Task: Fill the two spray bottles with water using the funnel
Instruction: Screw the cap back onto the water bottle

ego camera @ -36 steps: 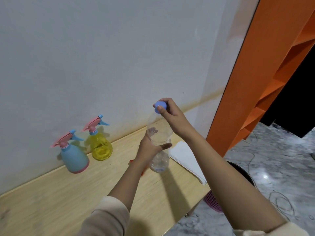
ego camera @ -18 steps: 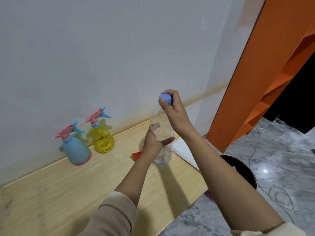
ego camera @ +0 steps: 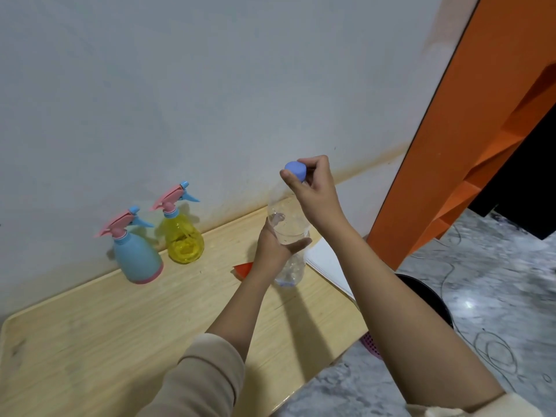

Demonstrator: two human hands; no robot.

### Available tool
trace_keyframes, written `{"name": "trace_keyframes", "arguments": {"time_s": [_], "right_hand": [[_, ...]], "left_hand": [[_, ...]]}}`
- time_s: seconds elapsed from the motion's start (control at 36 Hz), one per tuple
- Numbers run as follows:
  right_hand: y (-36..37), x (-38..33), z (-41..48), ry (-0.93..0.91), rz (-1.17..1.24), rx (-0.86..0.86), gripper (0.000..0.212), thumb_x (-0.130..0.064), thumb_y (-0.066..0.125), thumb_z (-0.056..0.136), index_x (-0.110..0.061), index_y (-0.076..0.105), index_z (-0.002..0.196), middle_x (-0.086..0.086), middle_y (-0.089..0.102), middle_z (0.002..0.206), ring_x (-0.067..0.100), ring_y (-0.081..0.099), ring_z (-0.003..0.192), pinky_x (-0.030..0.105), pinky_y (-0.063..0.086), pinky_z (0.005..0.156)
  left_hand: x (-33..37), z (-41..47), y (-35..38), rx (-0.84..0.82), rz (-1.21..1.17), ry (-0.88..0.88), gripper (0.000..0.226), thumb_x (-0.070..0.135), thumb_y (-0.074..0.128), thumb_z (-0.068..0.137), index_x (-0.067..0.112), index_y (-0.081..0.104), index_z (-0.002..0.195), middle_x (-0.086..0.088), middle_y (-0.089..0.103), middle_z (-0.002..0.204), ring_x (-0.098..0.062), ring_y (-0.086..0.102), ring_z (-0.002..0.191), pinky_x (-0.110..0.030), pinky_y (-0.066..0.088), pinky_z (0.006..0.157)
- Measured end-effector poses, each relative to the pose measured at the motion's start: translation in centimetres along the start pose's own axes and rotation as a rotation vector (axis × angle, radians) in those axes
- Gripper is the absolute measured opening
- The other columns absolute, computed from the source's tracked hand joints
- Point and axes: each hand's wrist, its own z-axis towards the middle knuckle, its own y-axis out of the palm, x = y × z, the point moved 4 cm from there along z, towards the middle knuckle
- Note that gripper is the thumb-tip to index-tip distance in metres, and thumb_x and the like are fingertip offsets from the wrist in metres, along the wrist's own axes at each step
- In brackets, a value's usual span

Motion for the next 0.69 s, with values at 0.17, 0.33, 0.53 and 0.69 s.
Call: {"name": "trace_keyframes", "arguments": {"time_s": [0.17,0.33,0.53,0.69], "right_hand": [[0.2,-0.4,0.0,-0.004,-0.053,-0.027,0.029,-0.024,0.062,0.089,-0.013,0.038,0.101,-0.002,0.046,0.099,0.008,0.049,0.086,0.009,0.042,0.072],[0.6,0.3,-0.6,0.026,-0.019,-0.255,0.024,-0.031,0.044,0.098,-0.019,0.047,0.119,-0.011,0.05,0.118,0.006,0.051,0.106,0.017,0.039,0.088],[0.4,0.2,-0.3,0.01,-0.022,-0.125,0.011,-0.021,0.052,0.095,-0.015,0.051,0.104,0.002,0.057,0.109,0.012,0.054,0.098,0.021,0.043,0.086],[0.1,0.1,-0.5,-0.064,-0.07,0.018,0.018,-0.022,0.062,0.089,-0.015,0.047,0.096,0.006,0.054,0.101,0.013,0.053,0.087,0.02,0.044,0.078]], "left_hand": [[0.1,-0.8,0.3,0.058,-0.012,0.023,0.097,0.027,0.083,0.068,0.019,0.024,0.145,0.002,0.041,0.145,-0.013,0.034,0.136,-0.017,0.025,0.104],[0.5,-1.7,-0.1,0.143,-0.025,0.094,0.121,0.018,0.084,0.067,0.029,-0.004,0.149,0.0,0.036,0.149,-0.01,0.031,0.138,-0.013,0.024,0.102],[0.0,-1.3,-0.1,0.123,0.027,0.12,0.116,0.023,0.085,0.065,0.024,0.004,0.149,-0.002,0.048,0.139,-0.006,0.042,0.125,-0.009,0.029,0.095],[-0.2,-0.9,0.1,0.111,0.067,0.112,0.116,0.026,0.086,0.064,0.026,0.006,0.148,-0.002,0.048,0.14,-0.016,0.042,0.132,-0.034,0.04,0.106]]}}
